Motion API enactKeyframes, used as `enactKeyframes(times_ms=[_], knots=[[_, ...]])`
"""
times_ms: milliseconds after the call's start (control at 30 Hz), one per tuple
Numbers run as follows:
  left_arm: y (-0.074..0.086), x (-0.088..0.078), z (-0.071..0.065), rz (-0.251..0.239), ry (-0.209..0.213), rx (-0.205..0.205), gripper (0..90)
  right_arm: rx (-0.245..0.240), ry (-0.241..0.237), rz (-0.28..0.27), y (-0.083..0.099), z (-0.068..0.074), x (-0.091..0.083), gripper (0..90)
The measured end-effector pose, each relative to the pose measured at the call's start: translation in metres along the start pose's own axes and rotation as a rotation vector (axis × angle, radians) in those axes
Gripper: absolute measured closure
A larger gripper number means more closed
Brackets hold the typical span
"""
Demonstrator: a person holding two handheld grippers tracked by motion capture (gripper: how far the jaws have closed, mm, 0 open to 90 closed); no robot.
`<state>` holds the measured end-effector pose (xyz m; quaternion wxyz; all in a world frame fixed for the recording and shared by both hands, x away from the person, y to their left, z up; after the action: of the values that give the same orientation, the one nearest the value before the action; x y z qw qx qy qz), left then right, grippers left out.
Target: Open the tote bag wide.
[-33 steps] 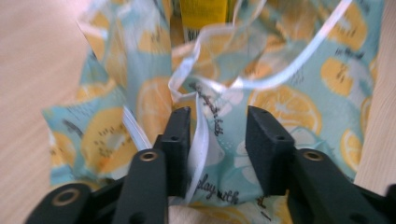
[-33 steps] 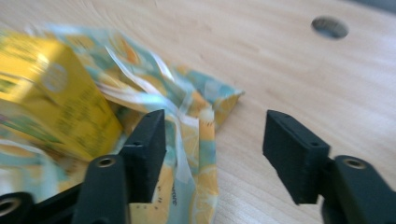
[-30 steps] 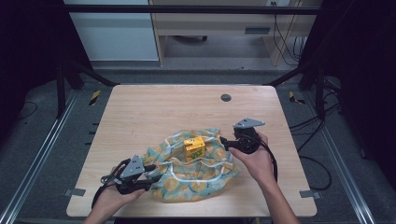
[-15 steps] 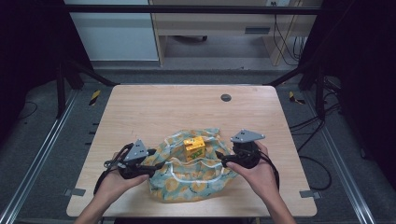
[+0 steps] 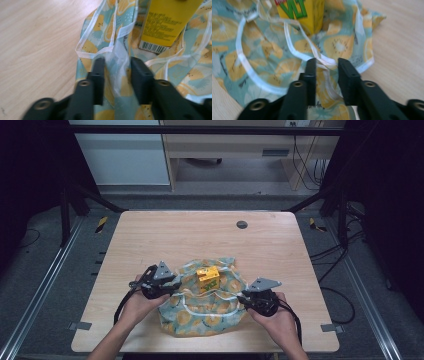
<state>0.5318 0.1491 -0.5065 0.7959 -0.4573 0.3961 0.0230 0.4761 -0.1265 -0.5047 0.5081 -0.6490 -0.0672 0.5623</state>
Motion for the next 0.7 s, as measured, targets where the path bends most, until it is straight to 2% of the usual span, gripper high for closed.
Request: enactKeyframes(times_ms=[133, 267, 433, 600, 700], knots=[[0.009, 0.007, 0.0, 0.038, -0.007, -0.002, 83.6, 0.03, -0.017, 0.041, 0.014, -0.004, 0.005, 88.2], [0.017, 0.014, 0.003, 0.062, -0.004, -0.029, 87.6, 0.068, -0.022, 0.058, 0.026, -0.01, 0.007, 89.6], [0.021, 0.018, 0.003, 0.08, -0.008, -0.027, 88.5, 0.081, -0.024, 0.063, 0.035, -0.014, 0.006, 89.9], [0.027, 0.021, 0.004, 0.09, 0.004, -0.048, 88.2, 0.099, -0.026, 0.065, 0.043, -0.015, 0.008, 90.0], [0.027, 0.018, 0.004, 0.08, -0.005, -0.06, 85.3, 0.092, -0.017, 0.063, 0.043, -0.015, 0.007, 89.8]])
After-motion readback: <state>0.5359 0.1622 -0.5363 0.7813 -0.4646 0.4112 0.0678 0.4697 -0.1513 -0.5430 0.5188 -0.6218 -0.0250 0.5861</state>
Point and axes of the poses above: each handheld gripper's, and its own axes: x roughly forward along the jaws, y roughly out of its underside, z roughly to its left, the point moved 7 cm from there along x, roughly forward along the jaws, and after that the axes turned 14 degrees about -y, right-handed, at the moved point
